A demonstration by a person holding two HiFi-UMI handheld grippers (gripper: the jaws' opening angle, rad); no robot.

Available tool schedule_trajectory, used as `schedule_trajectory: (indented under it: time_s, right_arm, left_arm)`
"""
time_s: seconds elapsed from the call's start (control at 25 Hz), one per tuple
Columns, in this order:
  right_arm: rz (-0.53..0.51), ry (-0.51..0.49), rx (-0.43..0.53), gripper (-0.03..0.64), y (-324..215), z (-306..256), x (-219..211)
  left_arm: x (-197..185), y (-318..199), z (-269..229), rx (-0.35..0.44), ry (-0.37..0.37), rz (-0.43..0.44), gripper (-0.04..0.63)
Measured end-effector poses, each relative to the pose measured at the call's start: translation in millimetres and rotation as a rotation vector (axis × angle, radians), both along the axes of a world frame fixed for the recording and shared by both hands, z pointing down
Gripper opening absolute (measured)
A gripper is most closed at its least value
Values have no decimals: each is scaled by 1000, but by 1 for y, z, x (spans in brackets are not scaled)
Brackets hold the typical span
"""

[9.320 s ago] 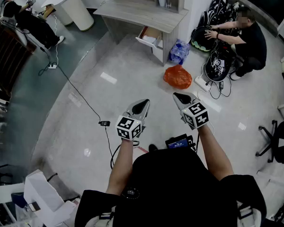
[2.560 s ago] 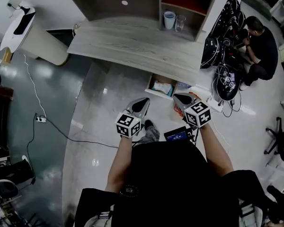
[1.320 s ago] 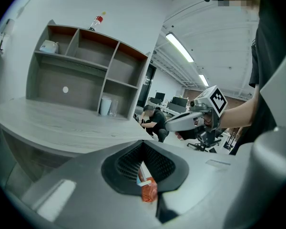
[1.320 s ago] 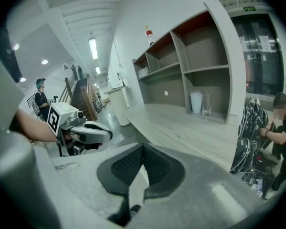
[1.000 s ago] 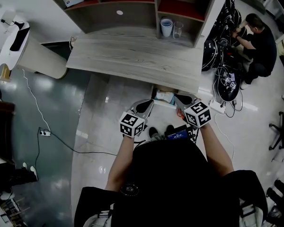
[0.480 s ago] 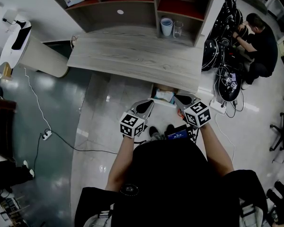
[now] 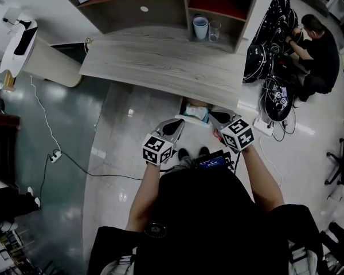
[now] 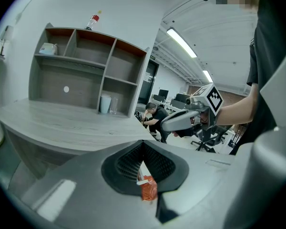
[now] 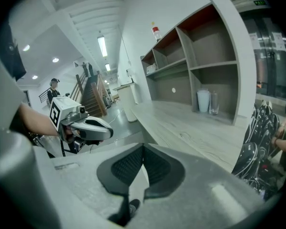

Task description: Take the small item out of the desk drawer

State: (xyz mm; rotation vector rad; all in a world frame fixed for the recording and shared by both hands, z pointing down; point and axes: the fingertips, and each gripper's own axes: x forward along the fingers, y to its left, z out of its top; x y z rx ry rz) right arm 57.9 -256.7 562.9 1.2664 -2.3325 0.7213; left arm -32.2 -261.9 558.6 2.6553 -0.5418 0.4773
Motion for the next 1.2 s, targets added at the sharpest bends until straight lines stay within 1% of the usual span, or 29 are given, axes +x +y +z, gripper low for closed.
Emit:
schedule_trajectory:
  time_s: [0.16, 0.32, 0.6, 1.0, 1.2]
  right_arm:
    - [-51, 16, -6, -2, -4, 8, 3]
    - [-103, 55, -25, -2, -12, 22, 1]
    - [-175, 101, -81, -2, -22, 59, -16]
    - [-242, 227, -136, 29, -40, 120, -35]
    - [-268, 272, -169, 66, -47, 150, -48]
  left_arm:
    - [5, -1, 1, 8, -10, -25, 2]
    - [5, -8, 1, 17, -9, -62, 1]
    - [1, -10, 28, -24, -18, -99, 1]
    - [-8, -19, 70, -76, -11, -103, 1]
    - [-11, -25, 92, -98, -15, -90, 2]
